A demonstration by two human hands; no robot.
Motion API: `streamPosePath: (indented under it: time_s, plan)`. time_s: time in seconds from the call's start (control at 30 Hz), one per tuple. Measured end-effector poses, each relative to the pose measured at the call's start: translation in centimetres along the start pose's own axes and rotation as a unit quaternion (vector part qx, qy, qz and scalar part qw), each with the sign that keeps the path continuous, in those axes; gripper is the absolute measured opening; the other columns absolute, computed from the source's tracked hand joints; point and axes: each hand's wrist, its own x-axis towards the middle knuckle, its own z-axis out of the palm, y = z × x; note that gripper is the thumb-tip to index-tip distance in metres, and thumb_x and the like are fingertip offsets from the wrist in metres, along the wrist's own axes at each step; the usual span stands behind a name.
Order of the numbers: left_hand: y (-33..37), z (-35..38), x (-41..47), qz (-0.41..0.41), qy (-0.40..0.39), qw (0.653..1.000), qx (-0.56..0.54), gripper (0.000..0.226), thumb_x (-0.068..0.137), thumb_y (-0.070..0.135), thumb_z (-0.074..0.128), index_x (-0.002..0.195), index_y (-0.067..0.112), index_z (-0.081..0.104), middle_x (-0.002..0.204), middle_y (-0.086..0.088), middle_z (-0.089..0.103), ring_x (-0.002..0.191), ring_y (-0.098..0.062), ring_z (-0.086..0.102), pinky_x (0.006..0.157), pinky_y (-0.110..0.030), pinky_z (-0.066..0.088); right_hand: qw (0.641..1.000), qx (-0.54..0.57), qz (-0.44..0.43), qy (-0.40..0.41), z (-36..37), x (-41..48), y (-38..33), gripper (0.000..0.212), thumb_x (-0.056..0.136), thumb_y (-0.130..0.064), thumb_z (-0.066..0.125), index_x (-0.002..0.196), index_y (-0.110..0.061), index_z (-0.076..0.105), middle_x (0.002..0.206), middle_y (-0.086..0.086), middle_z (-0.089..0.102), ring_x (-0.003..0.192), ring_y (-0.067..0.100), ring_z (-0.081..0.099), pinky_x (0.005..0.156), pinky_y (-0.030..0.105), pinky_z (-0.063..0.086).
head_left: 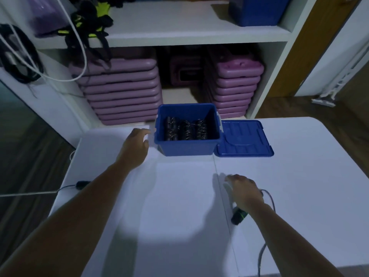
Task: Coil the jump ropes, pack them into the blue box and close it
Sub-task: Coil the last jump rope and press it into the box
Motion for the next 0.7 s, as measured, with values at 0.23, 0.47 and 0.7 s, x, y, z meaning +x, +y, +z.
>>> streamPosePath:
  time_s: [0.23, 0.47, 0.7]
  plan:
    - [-9.9, -3.0, -7.1, -0.117, -0.195, 0.962, 0.149, 0.061, 0.092, 0.014, 0.056, 0.149, 0.02, 0.036, 0.151, -0.012, 0.038, 0.13, -0.035, 0.046, 0.106, -0.047, 0.043, 0.996, -0.058, 0.047, -0.046, 4.5, -2.9, -0.4, 0.041, 0.08, 0.004, 0.051, 0.116, -0.017, 0.052, 0.114, 0.004, 0.056, 0.116, 0.023, 0.054, 0.096, 0.039, 0.047]
    - [-17.5, -3.4, -11.3, -0.072, -0.259, 0.916, 0.297, 0.06, 0.095, 0.008, 0.046, 0.152, 0.014, 0.029, 0.146, -0.012, 0.044, 0.129, -0.032, 0.046, 0.108, -0.045, 0.041, 0.986, -0.085, 0.13, -0.064, 8.1, -3.0, 1.8, 0.047, 0.086, -0.02, 0.061, 0.131, -0.012, 0.05, 0.127, 0.011, 0.055, 0.123, 0.03, 0.051, 0.099, 0.043, 0.049]
    - [-18.1, -3.3, -12.3, 0.024, -0.184, 0.897, 0.4, 0.023, 0.093, 0.018, 0.055, 0.115, 0.013, 0.059, 0.112, -0.009, 0.05, 0.1, -0.027, 0.056, 0.084, -0.038, 0.05, 0.977, -0.14, 0.141, -0.074, 8.0, -5.5, 1.0, 0.038, 0.089, -0.015, 0.057, 0.126, -0.017, 0.058, 0.128, 0.007, 0.058, 0.115, 0.028, 0.059, 0.096, 0.042, 0.051]
